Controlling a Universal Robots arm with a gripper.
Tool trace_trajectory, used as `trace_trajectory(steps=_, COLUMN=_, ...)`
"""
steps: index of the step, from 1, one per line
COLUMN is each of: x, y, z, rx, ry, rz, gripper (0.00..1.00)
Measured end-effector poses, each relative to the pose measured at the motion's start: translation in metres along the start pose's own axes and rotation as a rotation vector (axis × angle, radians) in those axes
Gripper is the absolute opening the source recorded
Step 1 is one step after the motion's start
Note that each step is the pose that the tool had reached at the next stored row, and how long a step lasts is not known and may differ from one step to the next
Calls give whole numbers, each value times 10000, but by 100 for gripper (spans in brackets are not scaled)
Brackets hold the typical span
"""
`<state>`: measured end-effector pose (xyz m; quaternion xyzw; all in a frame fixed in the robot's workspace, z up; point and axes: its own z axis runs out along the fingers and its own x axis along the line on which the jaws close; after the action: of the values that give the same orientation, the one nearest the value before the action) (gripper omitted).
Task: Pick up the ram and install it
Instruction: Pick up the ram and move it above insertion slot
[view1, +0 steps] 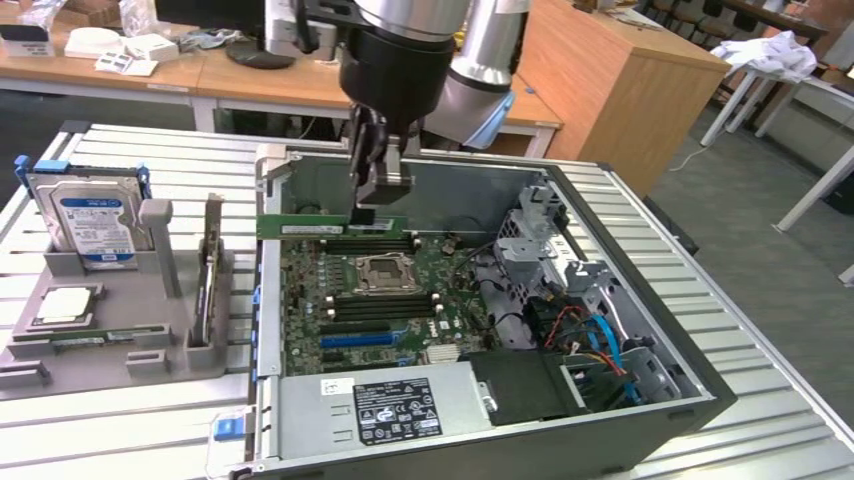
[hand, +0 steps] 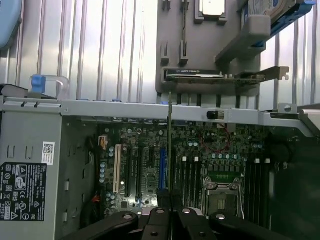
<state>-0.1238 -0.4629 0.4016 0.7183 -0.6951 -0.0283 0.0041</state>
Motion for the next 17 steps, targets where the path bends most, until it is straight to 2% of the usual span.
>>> trace_trajectory(steps=17, x=8, y=-251, z=-12, rx=-12, ry=1, rz=0, gripper=12)
